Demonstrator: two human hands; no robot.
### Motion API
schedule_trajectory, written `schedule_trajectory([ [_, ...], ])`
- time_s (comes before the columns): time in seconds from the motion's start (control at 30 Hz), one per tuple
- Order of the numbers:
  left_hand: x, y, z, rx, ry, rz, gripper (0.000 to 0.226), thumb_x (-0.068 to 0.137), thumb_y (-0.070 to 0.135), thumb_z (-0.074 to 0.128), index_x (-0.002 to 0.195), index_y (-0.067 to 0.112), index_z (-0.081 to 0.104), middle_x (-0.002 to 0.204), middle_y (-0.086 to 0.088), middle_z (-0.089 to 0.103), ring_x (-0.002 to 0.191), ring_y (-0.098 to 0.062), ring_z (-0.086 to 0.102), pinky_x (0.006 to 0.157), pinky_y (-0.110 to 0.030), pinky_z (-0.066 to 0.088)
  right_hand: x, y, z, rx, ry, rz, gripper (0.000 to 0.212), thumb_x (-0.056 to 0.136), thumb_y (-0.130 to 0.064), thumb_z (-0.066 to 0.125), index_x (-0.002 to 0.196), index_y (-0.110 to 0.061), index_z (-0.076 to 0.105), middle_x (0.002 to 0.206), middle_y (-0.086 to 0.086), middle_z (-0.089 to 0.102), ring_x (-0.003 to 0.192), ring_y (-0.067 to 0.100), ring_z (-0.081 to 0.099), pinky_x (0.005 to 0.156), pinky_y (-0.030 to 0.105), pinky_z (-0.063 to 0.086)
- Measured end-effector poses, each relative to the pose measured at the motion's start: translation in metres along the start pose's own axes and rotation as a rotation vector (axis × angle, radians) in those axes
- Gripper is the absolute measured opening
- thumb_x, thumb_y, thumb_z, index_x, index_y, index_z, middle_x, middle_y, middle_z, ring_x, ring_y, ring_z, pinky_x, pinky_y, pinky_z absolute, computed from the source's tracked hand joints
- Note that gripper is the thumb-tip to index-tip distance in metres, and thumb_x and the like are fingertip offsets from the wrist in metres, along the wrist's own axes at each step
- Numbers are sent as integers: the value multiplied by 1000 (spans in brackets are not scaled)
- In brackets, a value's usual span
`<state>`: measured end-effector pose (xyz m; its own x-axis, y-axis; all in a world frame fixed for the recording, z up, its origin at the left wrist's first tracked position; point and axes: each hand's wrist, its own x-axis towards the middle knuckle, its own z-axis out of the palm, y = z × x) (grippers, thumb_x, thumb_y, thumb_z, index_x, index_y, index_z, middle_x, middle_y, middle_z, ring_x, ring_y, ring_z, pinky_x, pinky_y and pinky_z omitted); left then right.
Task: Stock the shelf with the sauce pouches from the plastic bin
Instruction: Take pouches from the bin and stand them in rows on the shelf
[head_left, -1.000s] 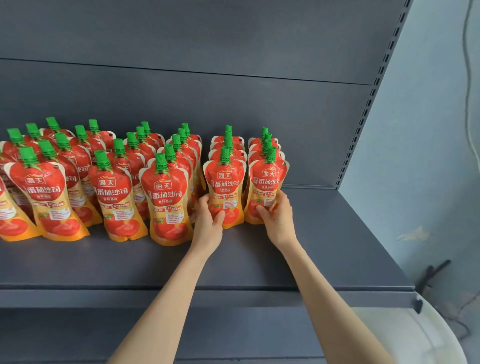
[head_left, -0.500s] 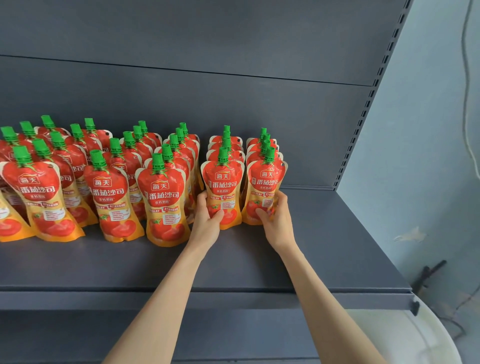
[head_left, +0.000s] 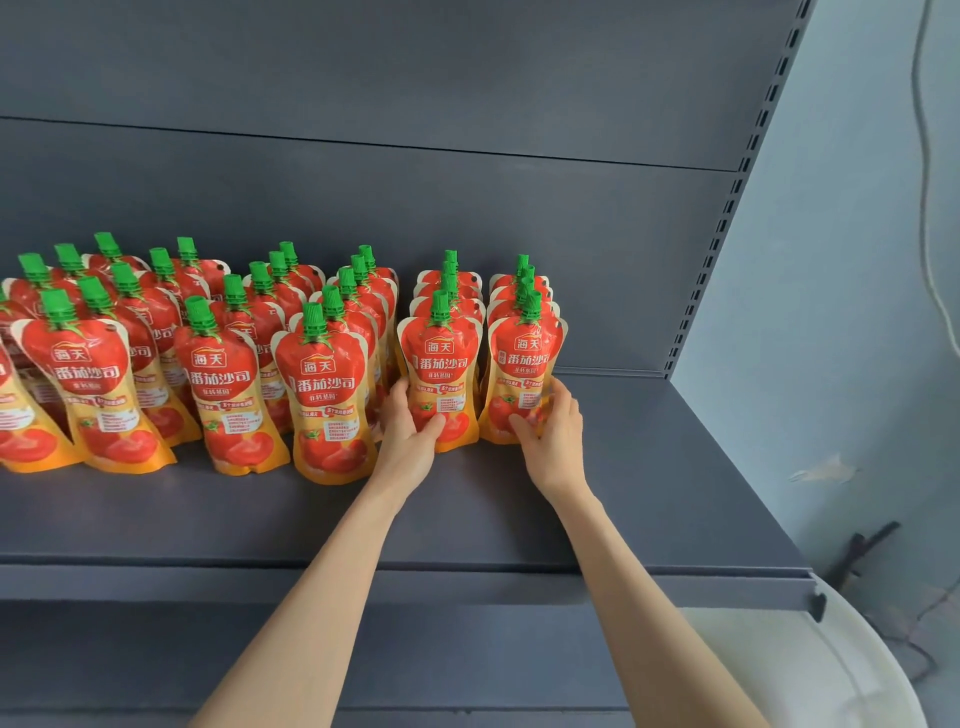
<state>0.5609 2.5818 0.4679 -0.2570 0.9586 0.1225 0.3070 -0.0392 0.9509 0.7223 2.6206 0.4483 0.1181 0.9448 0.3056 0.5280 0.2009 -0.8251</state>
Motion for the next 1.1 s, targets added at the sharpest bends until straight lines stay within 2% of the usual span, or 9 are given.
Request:
schedule_trajectory([
  [0.13, -20, 4, 0, 8, 23, 73, 68, 92, 17, 55, 147, 21, 14, 152, 0, 22, 141, -16, 20, 112, -34, 22, -16, -1, -8, -18, 27, -10, 57, 90, -23, 61, 139, -12, 34, 135, 11, 41, 126, 26, 37, 101, 41, 42],
  [0.23, -40, 4, 0, 64, 37, 135, 67, 92, 14, 55, 147, 18, 15, 153, -3, 17, 141, -15, 15, 109, -27, 20, -38, -3, -22, -57, 58, -12, 47, 91, -21, 59, 134, -10, 42, 136, 9, 43, 125, 25, 39, 94, 28, 36],
  [0.3, -55, 4, 1, 99, 48, 203, 65, 92, 13, 55, 146, 17, 19, 154, -4, 17, 142, -16, 14, 111, -27, 18, -55, -5, -34, -50, 84, 5, 42, 91, -21, 58, 130, -9, 47, 135, 8, 46, 123, 25, 43, 95, 30, 37],
  [0.47, -108, 5, 3, 62, -8, 314, 50, 91, 12, 56, 138, 17, 38, 138, 5, 41, 129, -7, 34, 104, -18, 25, -116, -6, -64, -6, 132, 15, 25, 91, -14, 57, 114, -7, 59, 121, 5, 59, 110, 26, 56, 95, 43, 45],
  [0.57, -154, -2, 9, 23, -94, 355, 37, 91, 12, 56, 127, 14, 50, 127, 5, 52, 120, -9, 46, 95, -5, 31, -170, 1, -82, 3, 189, 25, 18, 88, -11, 59, 104, -7, 64, 106, 5, 66, 95, 23, 62, 87, 39, 50],
  [0.63, -189, -15, 16, -6, -150, 351, 30, 89, 18, 55, 119, 14, 55, 120, 4, 58, 114, -5, 52, 96, -11, 35, -211, 13, -91, -2, 208, 73, 20, 84, -16, 55, 99, -8, 65, 98, 5, 68, 86, 18, 63, 82, 32, 50],
  [0.73, -244, -47, 31, -34, -268, 279, 22, 88, 20, 54, 109, 15, 59, 107, 4, 63, 103, -4, 57, 94, -16, 41, -276, 45, -97, -39, 210, 180, 18, 83, -14, 54, 96, -9, 66, 93, 3, 69, 79, 15, 62, 77, 33, 52],
  [0.97, -358, -130, 67, -12, -611, -50, 18, 91, 12, 56, 95, 30, 58, 92, 13, 65, 88, 4, 60, 77, -6, 42, -423, 110, -110, -115, 137, 564, 12, 90, -9, 57, 95, -10, 68, 93, 2, 71, 82, 12, 63, 77, 35, 53],
  [1.1, -404, -172, 91, 38, -710, -186, 12, 90, 10, 57, 97, 18, 62, 90, 8, 67, 84, 2, 61, 74, -6, 42, -475, 144, -120, -137, 151, 728, 11, 90, -10, 57, 93, -10, 68, 92, 3, 70, 80, 13, 62, 76, 30, 51],
])
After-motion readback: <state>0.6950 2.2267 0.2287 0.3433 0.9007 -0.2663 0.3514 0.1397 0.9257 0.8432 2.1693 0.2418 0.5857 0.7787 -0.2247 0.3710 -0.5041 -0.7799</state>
